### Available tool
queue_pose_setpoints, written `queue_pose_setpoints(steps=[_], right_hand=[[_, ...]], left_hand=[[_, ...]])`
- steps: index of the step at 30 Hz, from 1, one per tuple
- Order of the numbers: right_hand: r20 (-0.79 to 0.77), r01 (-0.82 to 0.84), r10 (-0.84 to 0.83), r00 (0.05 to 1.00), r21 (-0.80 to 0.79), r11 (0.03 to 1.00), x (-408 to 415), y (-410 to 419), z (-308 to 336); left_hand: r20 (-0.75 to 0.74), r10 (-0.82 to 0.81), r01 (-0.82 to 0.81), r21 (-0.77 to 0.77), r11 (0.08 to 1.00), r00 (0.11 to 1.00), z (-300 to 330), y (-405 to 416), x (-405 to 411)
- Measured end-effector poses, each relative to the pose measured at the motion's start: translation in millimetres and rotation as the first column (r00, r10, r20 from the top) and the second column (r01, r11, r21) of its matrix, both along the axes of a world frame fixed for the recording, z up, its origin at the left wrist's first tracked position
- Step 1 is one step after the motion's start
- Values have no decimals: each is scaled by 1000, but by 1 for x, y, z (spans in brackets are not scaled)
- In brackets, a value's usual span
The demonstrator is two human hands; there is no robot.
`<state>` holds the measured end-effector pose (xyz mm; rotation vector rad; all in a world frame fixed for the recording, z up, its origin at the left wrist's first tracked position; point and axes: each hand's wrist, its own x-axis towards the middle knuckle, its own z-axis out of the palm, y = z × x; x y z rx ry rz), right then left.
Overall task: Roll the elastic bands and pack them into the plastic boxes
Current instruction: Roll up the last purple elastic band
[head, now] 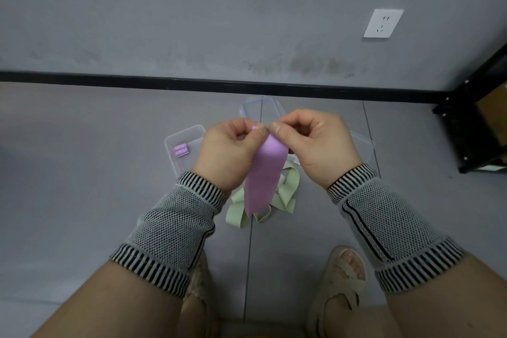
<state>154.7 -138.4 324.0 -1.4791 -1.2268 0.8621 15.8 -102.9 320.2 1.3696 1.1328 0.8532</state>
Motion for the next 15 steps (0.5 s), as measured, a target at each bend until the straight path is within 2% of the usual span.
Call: queue_pose_setpoints(steps=[5, 10, 15], right_hand=[[-22, -22, 22, 1000, 4, 1000, 3, -2, 3], [-7, 36, -36, 999, -7, 999, 7, -2, 4], [-10, 46, -47, 999, -22, 999, 7, -4, 6]], left_hand=[[35, -2, 2, -19, 1000, 999, 1, 1, 0], [92, -37, 44, -73, 996, 995, 5, -2, 2], [64, -58, 63, -81, 995, 996, 5, -2, 1]])
